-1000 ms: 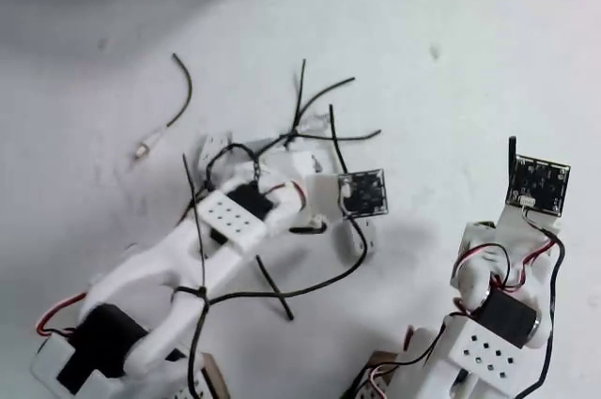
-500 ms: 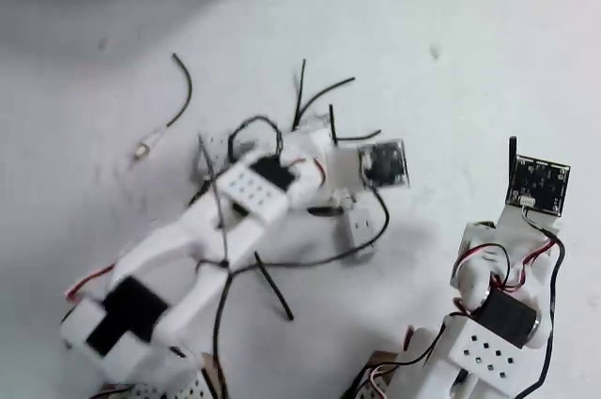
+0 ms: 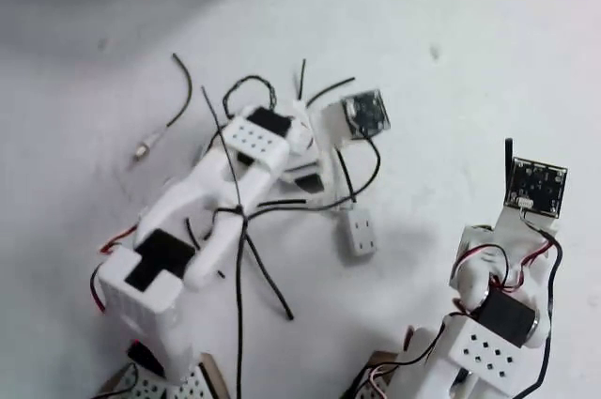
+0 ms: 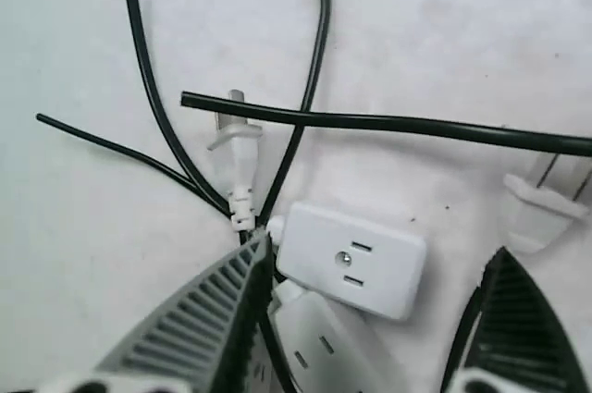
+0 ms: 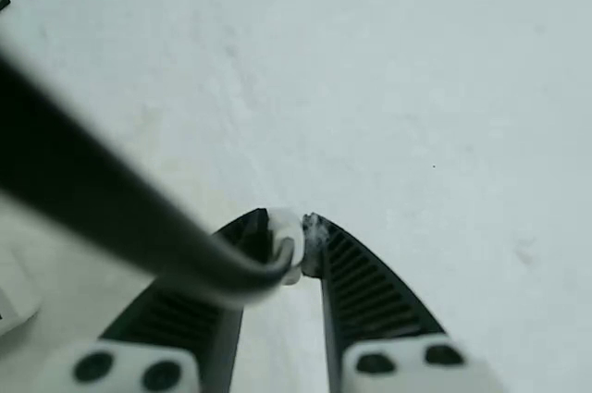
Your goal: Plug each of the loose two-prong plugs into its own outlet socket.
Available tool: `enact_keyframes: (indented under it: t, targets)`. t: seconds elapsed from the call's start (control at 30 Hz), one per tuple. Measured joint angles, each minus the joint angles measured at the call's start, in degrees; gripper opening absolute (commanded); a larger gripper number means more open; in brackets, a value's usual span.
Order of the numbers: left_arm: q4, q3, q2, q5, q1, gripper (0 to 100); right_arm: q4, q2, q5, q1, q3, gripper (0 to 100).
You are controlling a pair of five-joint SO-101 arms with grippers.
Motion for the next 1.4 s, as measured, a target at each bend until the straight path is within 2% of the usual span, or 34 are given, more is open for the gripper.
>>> enact_keyframes:
  t: [0.13, 0.27, 0.4, 0.6, 0.7, 0.97, 1.07, 1.17, 1.4]
  targets:
    - [6.24, -8.97, 4.57, 2.29, -0.35, 35, 0.0, 0.0, 0.0, 0.09, 0.0, 1.7]
    - [13.45, -20.48, 10.55, 9.41, -0.35, 35, 0.0, 0.0, 0.0, 0.09, 0.0, 1.7]
    - [21.01, -32.62, 16.97, 20.66, -0.35, 35, 0.0, 0.0, 0.0, 0.35, 0.0, 1.7]
    - [29.98, -47.21, 24.79, 41.67, 1.49, 35, 0.0, 0.0, 0.0, 0.35, 0.7, 1.7]
    - [32.7, -51.6, 28.4, 47.3, 3.16, 35, 0.0, 0.0, 0.0, 0.35, 0.7, 1.7]
    - [36.92, -55.74, 37.98, 52.4, 7.12, 33, 0.0, 0.0, 0.0, 0.35, 0.7, 1.7]
    - [38.95, -56.88, 40.44, 52.57, 7.74, 22, 0.0, 0.0, 0.0, 0.35, 0.7, 1.7]
    - [40.7, -58.2, 41.67, 52.57, 8.7, 3, 0.0, 0.0, 0.0, 0.35, 0.7, 1.7]
    - [43.69, -60.04, 42.2, 46.77, 12.22, 2, 0.0, 0.0, 0.0, 0.35, 0.7, 1.7]
